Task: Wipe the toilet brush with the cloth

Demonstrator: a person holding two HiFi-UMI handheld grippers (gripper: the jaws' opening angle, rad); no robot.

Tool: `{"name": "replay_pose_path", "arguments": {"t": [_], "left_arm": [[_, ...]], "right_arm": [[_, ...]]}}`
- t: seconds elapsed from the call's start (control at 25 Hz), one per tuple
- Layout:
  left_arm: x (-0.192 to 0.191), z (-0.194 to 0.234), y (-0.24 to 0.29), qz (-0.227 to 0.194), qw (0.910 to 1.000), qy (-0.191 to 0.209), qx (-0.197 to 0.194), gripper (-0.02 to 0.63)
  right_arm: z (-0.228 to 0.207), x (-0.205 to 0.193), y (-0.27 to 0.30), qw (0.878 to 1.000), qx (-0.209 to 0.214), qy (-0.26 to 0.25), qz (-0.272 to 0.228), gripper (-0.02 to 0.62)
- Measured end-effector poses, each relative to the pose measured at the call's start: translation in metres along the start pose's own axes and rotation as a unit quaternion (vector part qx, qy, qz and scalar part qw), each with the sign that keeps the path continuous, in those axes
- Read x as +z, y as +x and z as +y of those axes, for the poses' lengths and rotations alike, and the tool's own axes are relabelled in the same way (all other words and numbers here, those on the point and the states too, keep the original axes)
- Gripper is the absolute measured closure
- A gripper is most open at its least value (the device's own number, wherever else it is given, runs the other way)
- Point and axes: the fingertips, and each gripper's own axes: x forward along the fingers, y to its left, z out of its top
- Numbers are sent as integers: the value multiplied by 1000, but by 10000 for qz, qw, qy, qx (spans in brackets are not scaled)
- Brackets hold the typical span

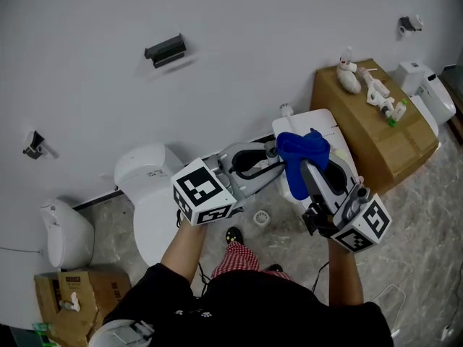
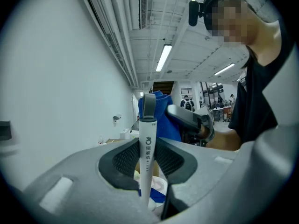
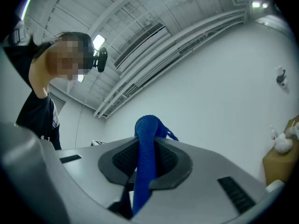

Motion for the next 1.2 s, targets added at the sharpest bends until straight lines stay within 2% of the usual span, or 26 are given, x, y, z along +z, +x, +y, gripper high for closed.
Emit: {"name": "replay_pose_path", "arguments": {"t": [0.24, 0.64, 0.88, 1.2], "left_arm": [[20, -7, -1, -58, 9995, 267, -180, 505], [40, -21, -5, -235, 9983, 381, -373, 505], [44, -20, -6, -88, 9978, 483, -434, 504], [52, -27, -8, -71, 9959, 783, -439, 503]], "right_arm": [[5, 10, 6, 9999, 155, -59, -17, 532], [15, 14, 9, 9992, 368, -174, -10, 532], [14, 11, 13, 9990, 389, 204, 32, 531], [20, 19, 11, 9988, 459, -82, -149, 531]]}}
